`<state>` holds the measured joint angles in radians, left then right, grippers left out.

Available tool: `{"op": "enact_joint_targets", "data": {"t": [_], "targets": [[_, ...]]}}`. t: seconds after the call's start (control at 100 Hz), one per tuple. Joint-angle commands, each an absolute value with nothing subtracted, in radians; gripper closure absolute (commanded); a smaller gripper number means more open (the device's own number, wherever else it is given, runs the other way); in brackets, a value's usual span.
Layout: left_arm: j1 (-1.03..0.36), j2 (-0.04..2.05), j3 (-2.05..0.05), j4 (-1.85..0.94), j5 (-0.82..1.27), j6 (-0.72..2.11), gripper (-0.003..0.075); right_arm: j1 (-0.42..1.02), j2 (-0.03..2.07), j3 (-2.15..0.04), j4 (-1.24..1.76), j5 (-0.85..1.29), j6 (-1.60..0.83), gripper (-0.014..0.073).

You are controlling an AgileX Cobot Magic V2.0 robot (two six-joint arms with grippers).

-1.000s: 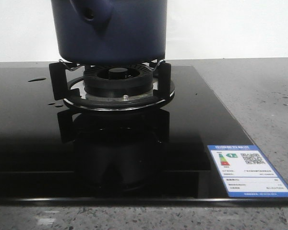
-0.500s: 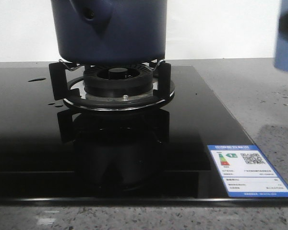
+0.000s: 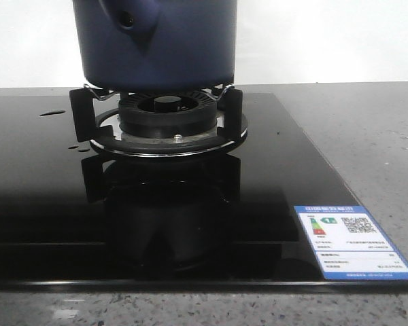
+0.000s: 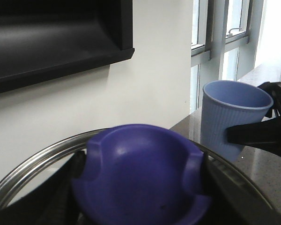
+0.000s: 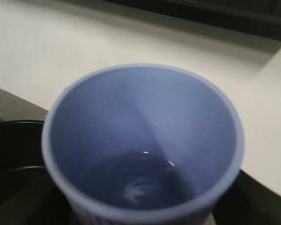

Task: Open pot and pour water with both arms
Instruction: 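Lift the cup with the right gripper and carry it over the pot, then tilt the cup with the right gripper to pour water into the pot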

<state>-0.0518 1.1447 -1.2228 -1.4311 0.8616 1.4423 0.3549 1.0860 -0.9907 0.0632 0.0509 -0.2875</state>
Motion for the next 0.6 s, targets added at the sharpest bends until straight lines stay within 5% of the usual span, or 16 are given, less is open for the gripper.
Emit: {"op": "enact_joint_targets", "data": {"t": [0.0, 0.59], "targets": [[-0.051, 1.123, -1.254, -1.529, 0.842, 1.431, 0.0497, 0.378, 1.111, -1.101, 0.018, 0.052, -0.287, 0.0389], [-0.051, 1.123, -1.254, -1.529, 0.842, 1.431, 0.0498, 0.541, 1.387, -1.457, -0.161, 0.383, -0.407, 0.0389]]}}
